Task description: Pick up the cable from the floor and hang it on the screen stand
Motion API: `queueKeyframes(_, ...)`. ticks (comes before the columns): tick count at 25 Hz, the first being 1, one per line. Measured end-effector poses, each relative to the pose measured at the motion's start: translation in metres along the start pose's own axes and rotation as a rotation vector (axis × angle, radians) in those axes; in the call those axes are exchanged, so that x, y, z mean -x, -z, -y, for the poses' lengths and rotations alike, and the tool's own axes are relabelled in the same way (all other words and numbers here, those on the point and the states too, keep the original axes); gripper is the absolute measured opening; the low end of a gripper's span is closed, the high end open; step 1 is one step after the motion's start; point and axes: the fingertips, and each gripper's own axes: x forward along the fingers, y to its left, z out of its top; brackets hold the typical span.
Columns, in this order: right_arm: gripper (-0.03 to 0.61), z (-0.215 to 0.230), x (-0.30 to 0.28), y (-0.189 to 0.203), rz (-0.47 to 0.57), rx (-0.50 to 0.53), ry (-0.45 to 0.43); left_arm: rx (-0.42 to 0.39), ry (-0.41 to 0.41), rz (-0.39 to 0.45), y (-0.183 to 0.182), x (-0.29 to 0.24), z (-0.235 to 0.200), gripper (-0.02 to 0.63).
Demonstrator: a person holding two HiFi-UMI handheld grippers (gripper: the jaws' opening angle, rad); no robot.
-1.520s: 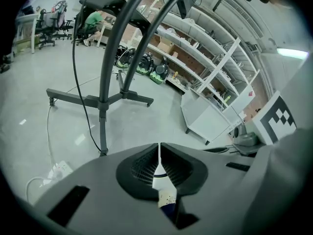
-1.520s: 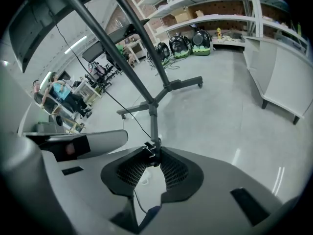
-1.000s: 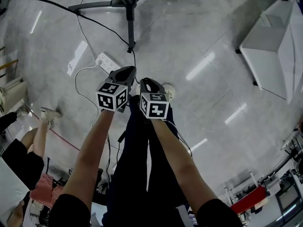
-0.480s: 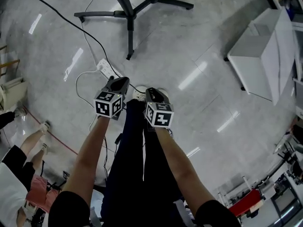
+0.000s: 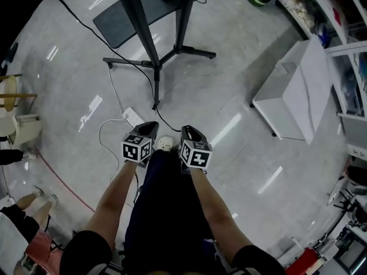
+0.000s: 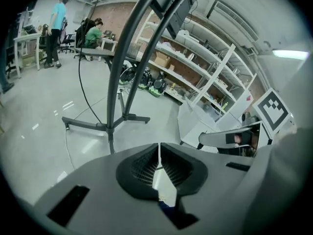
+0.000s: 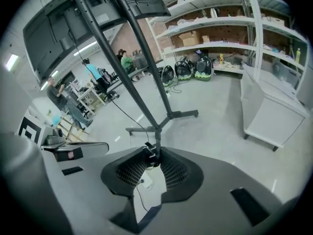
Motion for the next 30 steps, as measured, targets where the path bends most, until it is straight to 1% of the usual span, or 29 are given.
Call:
queueKeyframes(5, 0.103, 0.001, 0.041, -0.059, 0.063, 0.037, 0.014, -0.03, 0.008, 0.036, -0.057, 0.022, 0.031, 0.02)
queueKeyframes(9, 0.103, 0.0, 0.07, -0.095, 0.107, 0.043, 0.013, -0.032, 0.008, 0.061, -0.086, 0.04, 0.053, 0.021)
queueKeyframes(11, 0.103, -0.002, 0.078, -0.111, 0.133, 0.057, 0.006, -0.028, 0.011, 0.068, -0.093, 0.043, 0.059, 0.021)
queueKeyframes(14, 0.103, -0.01, 0.094, -0.123, 0.159, 0.07, -0.013, -0.032, 0.011, 0.053, -0.095, 0.055, 0.071, 0.02)
queueKeyframes(17, 0.103, -0.017, 0.113, -0.135, 0.186, 0.076, -0.038, -0.053, 0.024, 0.05, -0.095, 0.063, 0.085, 0.021)
queueKeyframes(19, 0.103, -0.024, 0.124, -0.149, 0.215, 0.095, -0.064, -0.074, 0.028, 0.055, -0.104, 0.068, 0.093, 0.02)
queueKeyframes(23, 0.103, -0.028, 0.147, -0.172, 0.27, 0.127, -0.085, -0.095, 0.036, 0.09, -0.126, 0.077, 0.109, 0.02)
queueKeyframes(27, 0.103, -0.029, 0.171, -0.191, 0.322, 0.123, -0.106, -0.053, 0.053, 0.136, -0.147, 0.087, 0.124, 0.02)
queueKeyframes(30, 0.103, -0.031, 0.187, -0.204, 0.366, 0.141, -0.111, -0.058, 0.057, 0.162, -0.161, 0.094, 0.132, 0.021)
